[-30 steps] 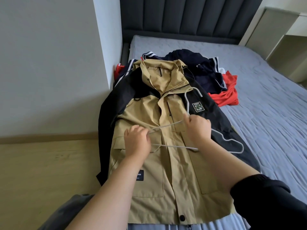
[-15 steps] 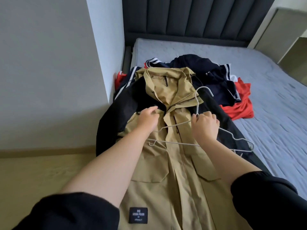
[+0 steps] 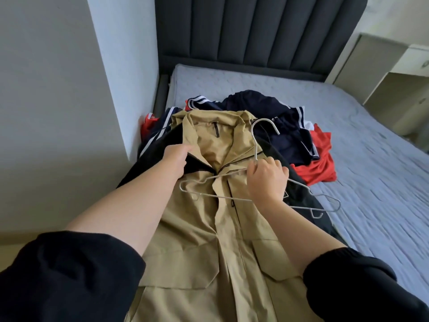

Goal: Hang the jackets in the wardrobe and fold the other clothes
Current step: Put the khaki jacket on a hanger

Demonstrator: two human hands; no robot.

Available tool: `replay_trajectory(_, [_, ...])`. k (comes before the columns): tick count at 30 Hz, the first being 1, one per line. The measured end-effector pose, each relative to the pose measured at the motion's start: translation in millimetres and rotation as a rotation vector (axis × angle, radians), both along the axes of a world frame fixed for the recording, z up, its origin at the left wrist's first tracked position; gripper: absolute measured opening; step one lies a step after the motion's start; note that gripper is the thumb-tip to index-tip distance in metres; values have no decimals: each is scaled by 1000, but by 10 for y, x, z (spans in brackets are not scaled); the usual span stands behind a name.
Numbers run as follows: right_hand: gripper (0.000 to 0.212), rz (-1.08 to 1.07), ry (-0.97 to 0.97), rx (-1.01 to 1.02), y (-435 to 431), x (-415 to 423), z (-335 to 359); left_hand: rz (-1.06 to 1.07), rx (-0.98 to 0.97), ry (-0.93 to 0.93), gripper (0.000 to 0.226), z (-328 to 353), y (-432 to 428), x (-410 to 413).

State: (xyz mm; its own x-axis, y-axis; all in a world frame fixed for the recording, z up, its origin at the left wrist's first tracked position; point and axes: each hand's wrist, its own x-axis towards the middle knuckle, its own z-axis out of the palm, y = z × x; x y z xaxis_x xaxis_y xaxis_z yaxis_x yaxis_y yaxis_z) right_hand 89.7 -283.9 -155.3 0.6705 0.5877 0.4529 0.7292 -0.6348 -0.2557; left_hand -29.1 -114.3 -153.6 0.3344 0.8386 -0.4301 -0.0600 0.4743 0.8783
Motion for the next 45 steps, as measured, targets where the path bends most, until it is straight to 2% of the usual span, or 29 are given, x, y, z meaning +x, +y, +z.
replay_trajectory(2, [38,-44,22,84,-32,-2,99,90,40,-20,32,51,-5,-93])
replay_trajectory(5, [34,-64,105,233,-99,-17,268,135,106,3,15,190,-35,-264])
replay_trajectory(11, [44,-159,345,509,-342,-126,622,20,-40,-58,31,564,-346,-591])
replay_trajectory(16, [43,-139,303,476,-640,-200,806,100,58,22,15,828,-663,-788])
replay_trajectory(20, [40,-111,206,436,-952,-228,764,102,101,-15,3,1021,-938,-889])
replay_trajectory(27, [30,-21,188,298,-1104,-588,730,-225,222,-216,22,1281,-1771,-964])
replay_trajectory(29, [33,77,325,244,-1049,-733,723,-352,270,-230,23,1307,-1970,-1028])
replay_trajectory(31, [41,164,661,277,-1007,-827,755,-488,328,-224,24,1298,-2125,-1123])
replay_trajectory(34, [58,188,1131,445,-1056,-878,853,-698,479,-125,25,1214,-2291,-1310])
replay_trajectory(37, [71,299,1296,470,-1100,-873,946,-851,780,170,21,1088,-2372,-1478])
replay_trajectory(39, [57,387,1271,372,-1077,-974,1044,-869,902,304,21,1036,-2394,-1530])
replay_trajectory(40, [46,420,1253,329,-1051,-1053,1086,-858,929,321,22,1017,-2415,-1538])
replay_trajectory(41, [47,443,1219,309,-1005,-1116,1102,-848,950,325,22,1011,-2443,-1537])
replay_trajectory(43, [48,408,1099,320,-935,-1226,1116,-879,988,347,17,1001,-2511,-1522])
replay_trajectory(45, [27,373,965,290,-918,-1284,1129,-944,1035,463,10,963,-2550,-1506])
